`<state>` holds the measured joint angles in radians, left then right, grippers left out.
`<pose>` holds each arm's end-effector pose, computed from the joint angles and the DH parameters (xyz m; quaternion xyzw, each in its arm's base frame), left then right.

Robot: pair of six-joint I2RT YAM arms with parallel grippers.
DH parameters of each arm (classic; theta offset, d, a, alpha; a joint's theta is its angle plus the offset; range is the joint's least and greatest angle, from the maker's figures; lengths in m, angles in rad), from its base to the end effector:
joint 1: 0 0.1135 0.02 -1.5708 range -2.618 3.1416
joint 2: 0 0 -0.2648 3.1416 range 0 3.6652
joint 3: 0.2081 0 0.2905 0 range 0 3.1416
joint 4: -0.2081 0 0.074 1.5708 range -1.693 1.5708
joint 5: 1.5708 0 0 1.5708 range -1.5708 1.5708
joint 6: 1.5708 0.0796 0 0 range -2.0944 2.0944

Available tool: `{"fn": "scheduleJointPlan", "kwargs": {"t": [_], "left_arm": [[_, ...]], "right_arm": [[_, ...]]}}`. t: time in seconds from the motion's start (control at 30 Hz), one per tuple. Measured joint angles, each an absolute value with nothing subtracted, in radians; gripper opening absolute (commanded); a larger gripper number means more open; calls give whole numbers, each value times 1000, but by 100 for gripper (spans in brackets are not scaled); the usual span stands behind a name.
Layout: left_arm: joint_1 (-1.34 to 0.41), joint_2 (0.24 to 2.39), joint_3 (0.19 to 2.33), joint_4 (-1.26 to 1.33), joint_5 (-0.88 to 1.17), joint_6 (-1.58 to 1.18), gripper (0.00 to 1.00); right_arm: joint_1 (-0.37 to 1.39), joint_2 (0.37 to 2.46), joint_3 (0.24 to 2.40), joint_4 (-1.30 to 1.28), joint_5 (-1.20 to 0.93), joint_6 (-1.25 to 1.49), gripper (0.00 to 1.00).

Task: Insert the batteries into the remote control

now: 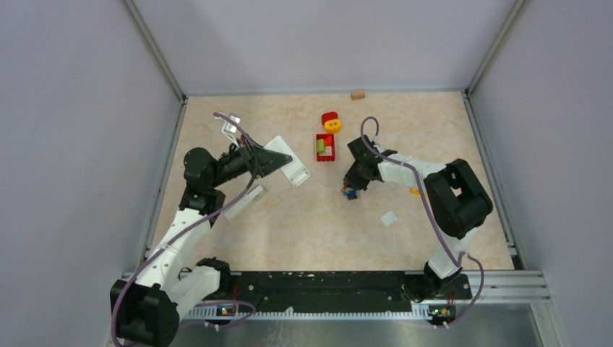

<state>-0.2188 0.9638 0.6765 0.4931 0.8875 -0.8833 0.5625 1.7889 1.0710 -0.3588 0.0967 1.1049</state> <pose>0.2601 -0.1211 0.3334 0.1291 0.6472 -0.5977 0.4553 0.3455 0.2087 0.0954 0.2708 0.9299 0.1494 0.1989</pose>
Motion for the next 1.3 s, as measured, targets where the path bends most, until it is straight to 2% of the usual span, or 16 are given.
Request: {"fn": "scheduleJointPlan", "kwargs": {"t": [0.2,0.6,0.93,1.1,1.3], "left_arm": [[-219,964,677,492,883,-882,0],[-219,950,677,493,881,-880,0],[-219,991,676,528,756,-1001,0],[-228,1119,643,683,667,-1199,0],[-279,1288,639,894,608,-1438,0]], "right_arm": [[562,1825,1115,-360,85,1101,0],[562,1789,1119,-291,95,1055,0],[563,1397,1058,-216,109,1025,0],[574,1207,1016,-177,103,1040,0],[672,1091,995,-73,114,1018,0]]}}
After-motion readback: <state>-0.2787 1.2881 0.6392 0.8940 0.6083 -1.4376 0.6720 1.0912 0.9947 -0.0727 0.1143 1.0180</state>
